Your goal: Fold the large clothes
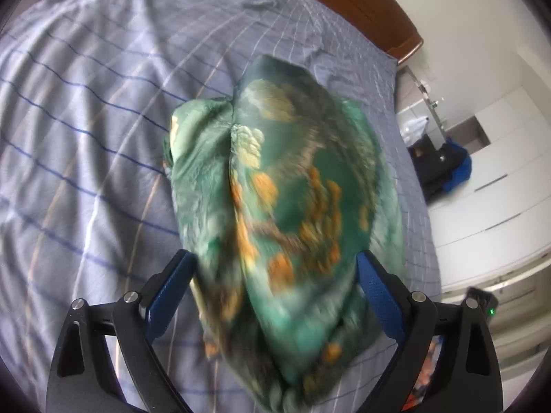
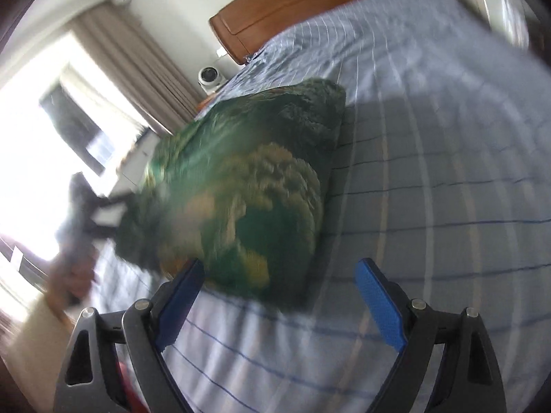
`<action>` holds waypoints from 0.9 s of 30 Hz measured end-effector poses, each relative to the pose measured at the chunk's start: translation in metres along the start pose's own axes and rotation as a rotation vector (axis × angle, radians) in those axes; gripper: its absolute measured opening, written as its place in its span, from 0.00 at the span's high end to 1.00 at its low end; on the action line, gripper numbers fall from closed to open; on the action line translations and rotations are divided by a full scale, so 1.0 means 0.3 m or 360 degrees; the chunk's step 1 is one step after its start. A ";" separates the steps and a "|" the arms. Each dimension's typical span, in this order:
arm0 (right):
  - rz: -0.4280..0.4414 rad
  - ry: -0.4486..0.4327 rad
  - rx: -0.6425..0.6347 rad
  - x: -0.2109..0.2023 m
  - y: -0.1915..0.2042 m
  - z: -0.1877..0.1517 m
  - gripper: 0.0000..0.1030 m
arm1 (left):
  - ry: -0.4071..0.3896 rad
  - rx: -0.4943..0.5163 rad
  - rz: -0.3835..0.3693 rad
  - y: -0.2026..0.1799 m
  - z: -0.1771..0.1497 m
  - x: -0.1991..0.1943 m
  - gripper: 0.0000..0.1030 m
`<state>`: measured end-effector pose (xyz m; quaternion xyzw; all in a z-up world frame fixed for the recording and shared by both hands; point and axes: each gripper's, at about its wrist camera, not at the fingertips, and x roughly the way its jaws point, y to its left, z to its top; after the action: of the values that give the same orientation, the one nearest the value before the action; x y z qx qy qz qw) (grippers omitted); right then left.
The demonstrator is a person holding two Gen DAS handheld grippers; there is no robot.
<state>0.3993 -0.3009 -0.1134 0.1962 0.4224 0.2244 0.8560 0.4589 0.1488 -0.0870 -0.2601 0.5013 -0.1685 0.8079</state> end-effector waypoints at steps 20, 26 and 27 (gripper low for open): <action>0.0079 0.0375 -0.0139 0.439 0.047 0.226 0.39 | 0.0119 -0.0083 -0.0105 0.082 -0.002 0.221 0.49; -0.0043 0.0101 -0.0676 0.273 0.337 0.147 0.45 | -0.0051 0.0002 -0.0190 0.019 -0.058 0.053 0.55; -0.0020 0.0040 -0.0723 0.234 0.379 0.135 0.45 | -0.0079 0.0027 -0.0197 -0.005 -0.053 0.023 0.55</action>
<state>0.4455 -0.1746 -0.0752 -0.0073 0.3728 0.3107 0.8743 0.4478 0.1399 -0.0969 -0.2880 0.4625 -0.2159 0.8103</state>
